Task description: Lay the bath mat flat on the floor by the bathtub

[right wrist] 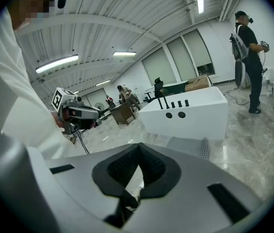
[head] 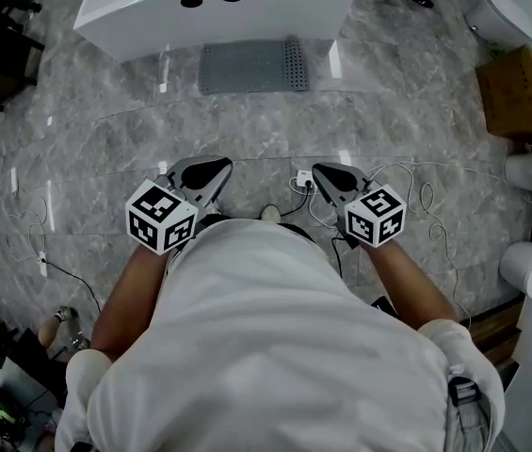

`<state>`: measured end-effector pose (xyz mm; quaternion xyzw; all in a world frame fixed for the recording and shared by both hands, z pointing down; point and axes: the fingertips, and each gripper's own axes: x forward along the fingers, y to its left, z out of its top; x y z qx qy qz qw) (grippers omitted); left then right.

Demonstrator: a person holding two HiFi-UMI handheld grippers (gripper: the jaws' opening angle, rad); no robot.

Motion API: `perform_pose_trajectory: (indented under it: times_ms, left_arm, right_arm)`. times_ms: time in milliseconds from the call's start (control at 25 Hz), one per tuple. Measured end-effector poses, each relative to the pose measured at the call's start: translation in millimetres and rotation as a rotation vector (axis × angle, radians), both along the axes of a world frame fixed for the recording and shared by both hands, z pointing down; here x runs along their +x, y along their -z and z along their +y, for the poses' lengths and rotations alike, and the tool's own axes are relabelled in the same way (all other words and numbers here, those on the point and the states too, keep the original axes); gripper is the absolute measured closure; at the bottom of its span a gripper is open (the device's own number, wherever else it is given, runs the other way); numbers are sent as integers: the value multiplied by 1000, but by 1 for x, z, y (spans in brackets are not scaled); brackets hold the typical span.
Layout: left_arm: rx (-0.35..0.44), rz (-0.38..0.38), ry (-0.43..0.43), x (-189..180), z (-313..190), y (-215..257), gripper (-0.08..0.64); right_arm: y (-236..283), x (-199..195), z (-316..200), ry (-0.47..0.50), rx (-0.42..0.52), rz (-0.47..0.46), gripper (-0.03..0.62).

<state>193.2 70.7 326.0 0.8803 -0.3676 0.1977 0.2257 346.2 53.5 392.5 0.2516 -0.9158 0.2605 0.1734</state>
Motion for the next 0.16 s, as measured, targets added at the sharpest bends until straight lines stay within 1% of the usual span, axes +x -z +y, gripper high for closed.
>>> perform_pose_trajectory:
  times_ms: [160]
  left_arm:
    - [5,-12,-14,7,-13,0,537]
  right_arm:
    - [-1,7,-12,-7,4,0,584]
